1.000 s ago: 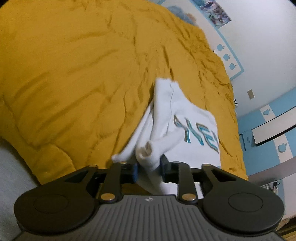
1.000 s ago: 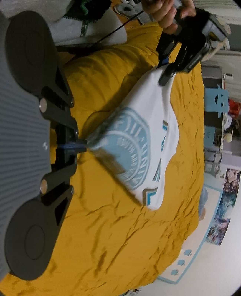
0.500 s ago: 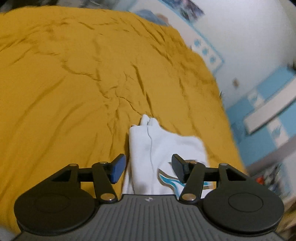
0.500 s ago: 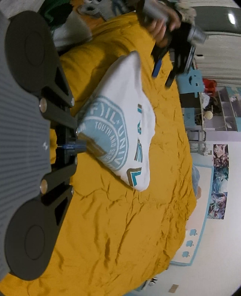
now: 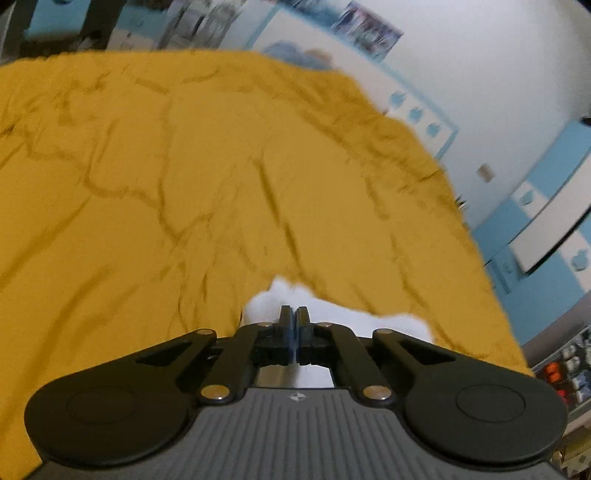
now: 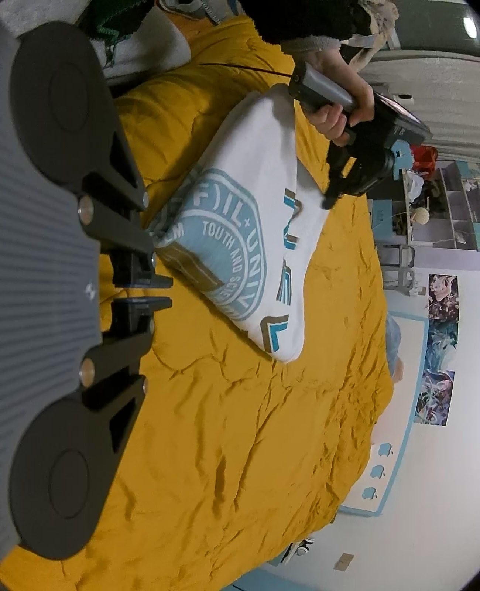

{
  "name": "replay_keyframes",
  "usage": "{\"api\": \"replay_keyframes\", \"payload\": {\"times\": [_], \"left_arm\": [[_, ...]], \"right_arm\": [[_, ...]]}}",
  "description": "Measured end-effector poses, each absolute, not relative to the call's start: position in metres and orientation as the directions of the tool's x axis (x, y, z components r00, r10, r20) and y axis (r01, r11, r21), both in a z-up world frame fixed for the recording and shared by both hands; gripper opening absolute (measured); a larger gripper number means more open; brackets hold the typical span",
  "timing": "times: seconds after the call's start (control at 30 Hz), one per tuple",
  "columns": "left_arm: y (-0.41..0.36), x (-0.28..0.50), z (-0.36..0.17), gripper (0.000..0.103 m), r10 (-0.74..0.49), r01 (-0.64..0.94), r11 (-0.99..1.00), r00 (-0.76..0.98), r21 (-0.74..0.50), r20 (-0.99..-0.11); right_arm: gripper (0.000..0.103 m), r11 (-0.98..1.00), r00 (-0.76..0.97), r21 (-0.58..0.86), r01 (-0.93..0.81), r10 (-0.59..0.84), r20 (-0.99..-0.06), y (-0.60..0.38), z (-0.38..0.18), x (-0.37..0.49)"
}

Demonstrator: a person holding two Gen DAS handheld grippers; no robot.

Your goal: Fold small clothes

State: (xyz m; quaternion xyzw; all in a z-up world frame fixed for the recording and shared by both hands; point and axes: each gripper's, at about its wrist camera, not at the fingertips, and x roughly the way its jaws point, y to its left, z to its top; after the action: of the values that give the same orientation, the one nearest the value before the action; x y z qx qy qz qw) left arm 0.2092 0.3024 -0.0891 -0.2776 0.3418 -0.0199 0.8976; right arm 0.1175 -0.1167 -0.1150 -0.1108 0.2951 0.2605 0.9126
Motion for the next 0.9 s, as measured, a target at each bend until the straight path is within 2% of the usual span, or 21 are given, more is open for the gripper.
{"api": "replay_keyframes", "payload": {"times": [0.1, 0.23, 0.37, 0.47, 0.53, 0.6, 0.7, 0.77, 0.83, 0.9], "left_arm": [[0.317, 0.216, -0.094, 0.000, -0.271, -0.121, 0.839, 0.753, -0.530, -0.600], [0.320, 0.229, -0.122, 0.002, -0.256, -0.126, 0.879, 0.690, -0.461, -0.677], [0.318, 0.228, -0.129, 0.008, -0.098, -0.197, 0.930, 0.681, -0.311, -0.725], [0.315, 0.213, -0.118, 0.025, -0.028, -0.183, 0.958, 0.710, -0.223, -0.703], [0.308, 0.200, -0.102, 0.041, 0.013, -0.174, 0.969, 0.742, -0.174, -0.670], [0.298, 0.185, -0.084, 0.045, 0.033, -0.152, 0.980, 0.757, -0.127, -0.652], [0.279, 0.166, -0.062, 0.044, 0.009, -0.140, 0.981, 0.724, -0.133, -0.690], [0.262, 0.147, -0.054, 0.036, -0.040, -0.105, 0.980, 0.727, -0.169, -0.685], [0.242, 0.133, -0.054, 0.011, -0.068, -0.076, 0.981, 0.720, -0.177, -0.690], [0.223, 0.120, -0.064, 0.003, -0.104, -0.077, 0.973, 0.691, -0.216, -0.716]], "right_arm": [[0.000, 0.846, 0.689, -0.031, -0.532, 0.411, -0.598, -0.119, -0.116, 0.121], [0.000, 0.851, 0.683, -0.005, -0.526, 0.419, -0.598, -0.121, -0.118, 0.124], [0.000, 0.849, 0.683, -0.007, -0.528, 0.420, -0.598, -0.122, -0.119, 0.125], [0.000, 0.853, 0.684, 0.011, -0.522, 0.426, -0.591, -0.125, -0.117, 0.126], [0.000, 0.856, 0.686, 0.032, -0.516, 0.435, -0.583, -0.128, -0.115, 0.128], [0.000, 0.857, 0.686, 0.060, -0.512, 0.450, -0.571, -0.129, -0.111, 0.132], [0.000, 0.858, 0.690, 0.105, -0.503, 0.472, -0.549, -0.126, -0.101, 0.144], [0.000, 0.850, 0.688, 0.152, -0.504, 0.501, -0.525, -0.120, -0.095, 0.153], [0.000, 0.840, 0.675, 0.197, -0.505, 0.527, -0.517, -0.111, -0.092, 0.162], [0.000, 0.840, 0.669, 0.218, -0.497, 0.531, -0.521, -0.098, -0.091, 0.173]]}}
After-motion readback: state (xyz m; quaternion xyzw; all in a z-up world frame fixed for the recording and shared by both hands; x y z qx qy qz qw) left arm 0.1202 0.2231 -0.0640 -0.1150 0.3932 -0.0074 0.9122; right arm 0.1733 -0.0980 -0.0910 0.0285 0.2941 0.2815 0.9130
